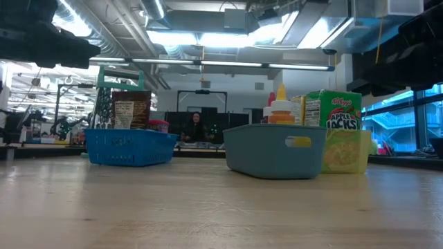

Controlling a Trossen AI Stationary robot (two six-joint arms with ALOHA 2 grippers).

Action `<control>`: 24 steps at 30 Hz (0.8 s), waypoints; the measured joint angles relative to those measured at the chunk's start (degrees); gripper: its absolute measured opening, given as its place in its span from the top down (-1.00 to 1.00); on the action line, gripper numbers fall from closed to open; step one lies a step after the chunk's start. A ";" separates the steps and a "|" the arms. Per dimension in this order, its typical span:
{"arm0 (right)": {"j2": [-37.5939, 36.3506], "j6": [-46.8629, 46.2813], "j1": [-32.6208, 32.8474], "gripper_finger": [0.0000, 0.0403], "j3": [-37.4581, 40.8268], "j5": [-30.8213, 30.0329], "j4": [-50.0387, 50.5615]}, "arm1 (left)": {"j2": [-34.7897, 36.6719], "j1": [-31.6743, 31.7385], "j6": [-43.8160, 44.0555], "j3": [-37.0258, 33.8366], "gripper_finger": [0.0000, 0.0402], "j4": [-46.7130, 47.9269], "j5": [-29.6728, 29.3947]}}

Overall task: Pick & Place Kitchen Items
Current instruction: Return to Home Position

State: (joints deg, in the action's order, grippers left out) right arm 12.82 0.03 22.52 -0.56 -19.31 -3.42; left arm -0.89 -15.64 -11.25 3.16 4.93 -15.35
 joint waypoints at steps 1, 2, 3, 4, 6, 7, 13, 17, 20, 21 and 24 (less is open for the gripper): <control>0.00 0.00 0.00 0.99 0.00 0.00 0.00 | 0.00 0.00 0.00 0.00 0.96 0.00 0.00; 0.00 0.00 0.00 0.99 0.00 0.00 -0.02 | 0.00 0.00 0.00 0.00 0.97 0.00 0.00; 0.00 0.00 0.01 0.99 0.00 0.00 0.00 | 0.00 0.00 0.00 0.00 0.97 0.00 0.00; 0.00 0.00 0.01 0.99 0.00 0.00 0.00 | 0.00 0.00 0.00 0.00 0.98 0.00 0.01; 0.00 0.00 0.00 0.99 0.00 -0.02 0.00 | 0.00 0.00 0.00 0.00 0.98 0.00 0.02; 0.00 0.00 0.00 0.99 0.00 -0.02 -0.02 | -0.01 0.00 0.00 0.00 0.98 0.00 0.02; 0.00 0.00 0.00 0.99 0.00 -0.03 0.00 | -0.01 0.00 0.00 0.00 0.96 -0.02 0.02; 0.00 0.00 0.00 0.99 0.00 -0.04 0.00 | -0.01 0.01 0.00 0.00 0.97 -0.02 0.02; 0.00 0.00 0.02 0.99 0.00 -0.04 0.00 | 0.00 0.00 0.00 0.00 0.98 -0.02 0.02; 0.00 0.00 0.00 0.99 0.00 -0.04 0.00 | 0.00 0.00 0.00 0.00 0.98 -0.02 0.02; 0.00 0.00 0.00 0.99 0.00 -0.07 0.00 | 0.00 0.00 0.00 0.00 0.96 -0.02 0.03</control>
State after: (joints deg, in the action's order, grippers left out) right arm 12.82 0.03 22.52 -0.56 -19.38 -3.42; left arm -0.89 -15.64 -11.25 3.16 4.91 -15.33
